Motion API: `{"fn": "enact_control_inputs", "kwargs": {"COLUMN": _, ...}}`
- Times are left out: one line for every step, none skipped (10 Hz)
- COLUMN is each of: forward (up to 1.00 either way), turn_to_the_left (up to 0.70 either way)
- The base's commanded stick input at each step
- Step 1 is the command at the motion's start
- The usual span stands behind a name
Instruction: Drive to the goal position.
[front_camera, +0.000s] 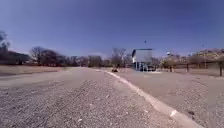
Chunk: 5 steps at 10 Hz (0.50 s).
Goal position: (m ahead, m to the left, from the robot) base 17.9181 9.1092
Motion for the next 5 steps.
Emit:
{"fn": "enact_control_inputs", "kwargs": {"forward": 0.7, "turn_to_the_left": 0.0}}
{"fn": "enact_control_inputs", "kwargs": {"forward": 0.7, "turn_to_the_left": 0.0}}
{"fn": "enact_control_inputs", "kwargs": {"forward": 0.7, "turn_to_the_left": 0.0}}
{"fn": "enact_control_inputs", "kwargs": {"forward": 0.7, "turn_to_the_left": 0.0}}
{"fn": "enact_control_inputs", "kwargs": {"forward": 0.7, "turn_to_the_left": 0.0}}
